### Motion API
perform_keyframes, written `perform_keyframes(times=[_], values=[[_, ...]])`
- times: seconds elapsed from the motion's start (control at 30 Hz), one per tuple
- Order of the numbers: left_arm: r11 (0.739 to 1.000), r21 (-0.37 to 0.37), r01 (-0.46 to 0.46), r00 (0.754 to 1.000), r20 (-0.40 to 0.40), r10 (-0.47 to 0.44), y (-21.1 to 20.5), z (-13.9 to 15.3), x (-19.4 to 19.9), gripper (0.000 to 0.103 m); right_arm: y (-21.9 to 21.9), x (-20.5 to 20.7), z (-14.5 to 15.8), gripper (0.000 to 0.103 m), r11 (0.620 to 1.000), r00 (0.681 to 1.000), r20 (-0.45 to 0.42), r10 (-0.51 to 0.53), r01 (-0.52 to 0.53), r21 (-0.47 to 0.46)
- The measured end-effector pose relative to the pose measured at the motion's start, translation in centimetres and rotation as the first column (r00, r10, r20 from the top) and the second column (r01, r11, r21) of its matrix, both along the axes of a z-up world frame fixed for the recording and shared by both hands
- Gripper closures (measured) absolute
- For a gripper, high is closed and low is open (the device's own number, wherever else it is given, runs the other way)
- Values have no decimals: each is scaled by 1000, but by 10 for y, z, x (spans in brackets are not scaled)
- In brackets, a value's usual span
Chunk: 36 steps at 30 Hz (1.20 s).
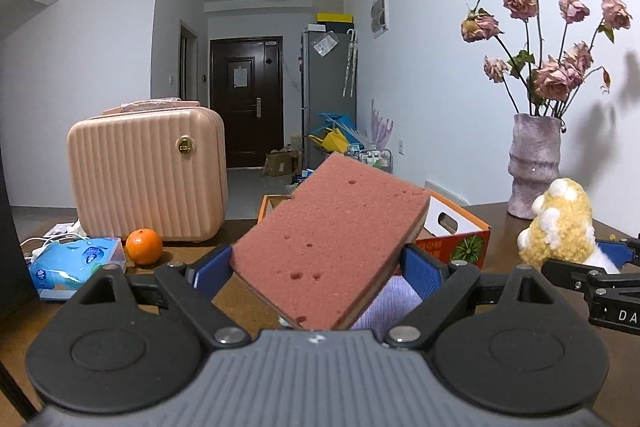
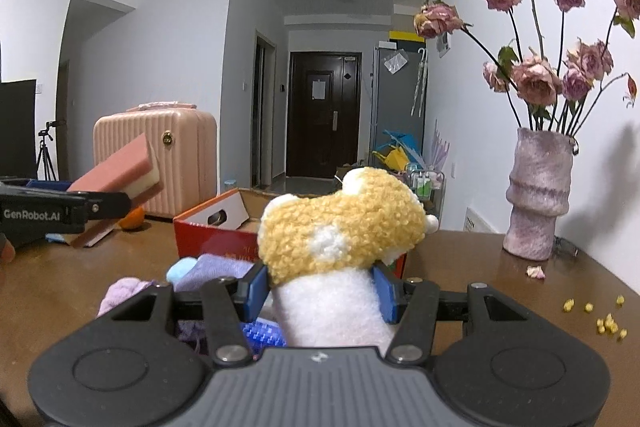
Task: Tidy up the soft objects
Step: 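Carry the sheep and sponge over the cardboard box with both grippers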
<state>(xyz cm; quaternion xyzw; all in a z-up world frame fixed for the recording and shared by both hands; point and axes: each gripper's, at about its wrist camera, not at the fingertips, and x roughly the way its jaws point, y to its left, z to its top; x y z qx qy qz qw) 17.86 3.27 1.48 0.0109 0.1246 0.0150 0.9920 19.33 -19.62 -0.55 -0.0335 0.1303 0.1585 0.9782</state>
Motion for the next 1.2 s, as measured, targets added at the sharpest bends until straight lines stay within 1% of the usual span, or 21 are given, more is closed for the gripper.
perform_keyframes(times=[0.27,0.57,0.9,1.2], values=[[1000,-20,-3,1000,14,3,-2,10,18,12,7,24,12,50,1000,1000,16,0,0,5],[999,-40,-23,999,25,24,-4,19,48,12,15,53,19,50,1000,1000,27,-4,4,-4],[998,-46,-47,998,33,49,-2,22,90,12,18,98,17,50,1000,1000,3,-2,2,-15],[998,-31,-57,998,23,57,-1,20,124,12,18,139,16,50,999,1000,-9,-11,11,-37]])
